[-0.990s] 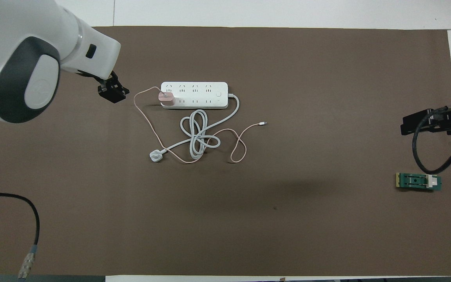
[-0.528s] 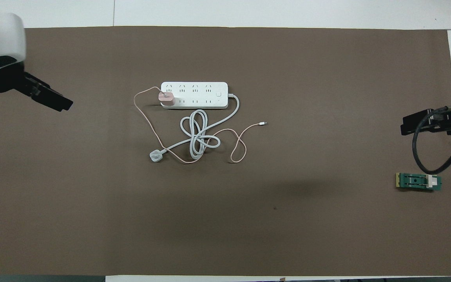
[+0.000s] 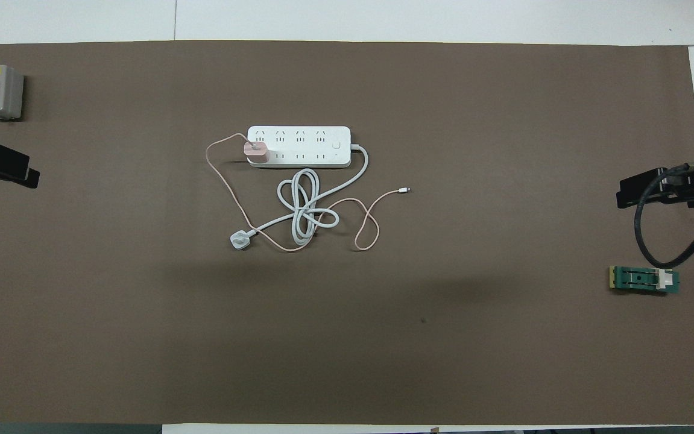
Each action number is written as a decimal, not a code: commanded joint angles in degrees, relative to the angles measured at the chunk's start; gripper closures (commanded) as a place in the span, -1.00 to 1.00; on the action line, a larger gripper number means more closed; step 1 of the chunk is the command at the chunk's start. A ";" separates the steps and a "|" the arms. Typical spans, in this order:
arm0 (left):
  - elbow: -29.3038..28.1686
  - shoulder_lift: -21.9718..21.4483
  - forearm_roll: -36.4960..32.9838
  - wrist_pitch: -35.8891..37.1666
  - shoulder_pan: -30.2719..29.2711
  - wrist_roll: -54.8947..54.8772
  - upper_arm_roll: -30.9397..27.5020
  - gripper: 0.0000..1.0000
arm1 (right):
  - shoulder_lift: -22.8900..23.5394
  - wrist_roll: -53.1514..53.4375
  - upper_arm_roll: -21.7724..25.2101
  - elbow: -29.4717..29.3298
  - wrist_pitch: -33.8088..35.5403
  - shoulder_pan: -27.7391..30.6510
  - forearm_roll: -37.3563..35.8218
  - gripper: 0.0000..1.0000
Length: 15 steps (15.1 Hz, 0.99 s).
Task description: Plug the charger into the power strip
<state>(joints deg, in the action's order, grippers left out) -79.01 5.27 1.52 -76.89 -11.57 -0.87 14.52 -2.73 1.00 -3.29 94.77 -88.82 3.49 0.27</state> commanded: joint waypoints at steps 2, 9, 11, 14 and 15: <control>-3.00 -2.54 -0.20 0.70 -1.79 6.14 -0.37 -1.00 | -0.52 0.85 -0.49 0.42 0.05 0.38 -1.15 -1.00; -4.76 -3.59 -1.60 -2.48 -0.91 5.70 -0.28 -1.00 | -0.52 0.85 -0.49 0.51 -0.04 0.46 -1.15 -1.00; -7.54 -6.38 -2.04 -3.88 -1.79 5.09 -0.20 -1.00 | -0.52 0.85 -0.49 0.51 -0.04 0.46 -1.15 -1.00; -12.05 -8.78 -1.96 -8.80 -0.04 2.71 -2.12 -1.00 | -0.52 0.76 -0.49 0.51 0.05 0.46 -1.15 -1.00; -12.05 -8.69 -1.96 -9.07 3.36 2.71 -4.13 -1.00 | -0.52 0.85 -0.49 0.51 0.05 0.46 -1.15 -1.00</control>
<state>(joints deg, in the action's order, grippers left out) -86.79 -0.47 0.47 -82.96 -12.43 3.02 13.62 -2.73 1.00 -3.29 94.77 -88.82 3.49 0.27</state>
